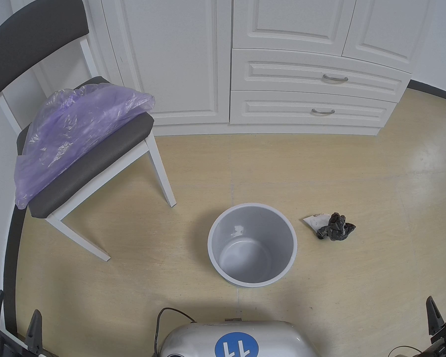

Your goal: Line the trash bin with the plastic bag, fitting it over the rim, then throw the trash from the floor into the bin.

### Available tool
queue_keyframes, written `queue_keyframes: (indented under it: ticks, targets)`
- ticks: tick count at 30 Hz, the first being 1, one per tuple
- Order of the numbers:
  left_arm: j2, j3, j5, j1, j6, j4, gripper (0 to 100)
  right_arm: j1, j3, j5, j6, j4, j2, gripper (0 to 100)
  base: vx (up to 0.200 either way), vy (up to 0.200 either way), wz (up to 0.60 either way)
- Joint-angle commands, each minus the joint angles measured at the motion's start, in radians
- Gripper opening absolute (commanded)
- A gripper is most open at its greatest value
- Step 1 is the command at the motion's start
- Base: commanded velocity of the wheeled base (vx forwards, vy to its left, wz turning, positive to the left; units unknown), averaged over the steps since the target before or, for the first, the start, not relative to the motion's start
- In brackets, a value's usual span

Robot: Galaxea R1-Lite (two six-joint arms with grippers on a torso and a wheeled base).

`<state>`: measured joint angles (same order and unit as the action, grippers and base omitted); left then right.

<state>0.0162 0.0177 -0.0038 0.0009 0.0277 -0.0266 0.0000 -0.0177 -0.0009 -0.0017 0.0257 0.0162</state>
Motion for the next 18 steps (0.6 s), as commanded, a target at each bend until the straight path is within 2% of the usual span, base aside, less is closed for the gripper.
queue_keyframes:
  ticks: [1, 2, 4, 6, 7, 8, 9, 10, 15, 18]
  targets:
    - [-0.013, 0.065, -0.012, -0.001, -0.058, -0.079, 100, 0.005, -0.082, 0.010, 0.152, 0.051, -0.009, 100, 0.000, 0.000, 0.00]
    - [0.011, 0.174, -0.048, -0.010, -0.166, -0.121, 100, 0.011, -0.169, 0.039, 0.220, 0.037, 0.025, 100, 0.000, 0.000, 0.00]
    - [0.076, 0.268, -0.111, -0.024, -0.157, -0.088, 100, 0.021, -0.214, 0.059, 0.172, -0.010, 0.091, 100, 0.000, 0.000, 0.00]
    - [0.082, 0.272, -0.114, -0.025, -0.152, -0.084, 100, 0.021, -0.217, 0.061, 0.166, -0.012, 0.097, 100, 0.000, 0.000, 0.00]
    - [0.200, 0.352, -0.133, -0.030, -0.035, -0.004, 100, 0.032, -0.272, 0.079, 0.071, -0.018, 0.238, 100, 0.000, 0.000, 0.00]
    - [0.261, 0.372, -0.123, -0.028, 0.003, 0.013, 100, 0.038, -0.301, 0.081, 0.060, -0.010, 0.306, 100, 0.000, 0.000, 0.00]
    - [0.261, 0.372, -0.123, -0.028, 0.003, 0.013, 100, 0.038, -0.301, 0.081, 0.060, -0.010, 0.306, 100, 0.000, 0.000, 0.00]
    - [0.390, 0.413, -0.073, -0.015, 0.061, 0.024, 100, 0.048, -0.363, 0.081, 0.062, 0.022, 0.433, 100, 0.000, 0.000, 0.00]
    - [0.647, 0.487, 0.097, 0.025, 0.163, 0.019, 100, 0.048, -0.499, 0.078, 0.060, 0.075, 0.656, 100, 0.000, 0.000, 0.00]
    - [0.754, 0.521, 0.119, 0.053, 0.216, 0.019, 100, 0.048, -0.570, 0.074, 0.058, 0.082, 0.751, 100, 0.000, 0.000, 0.00]
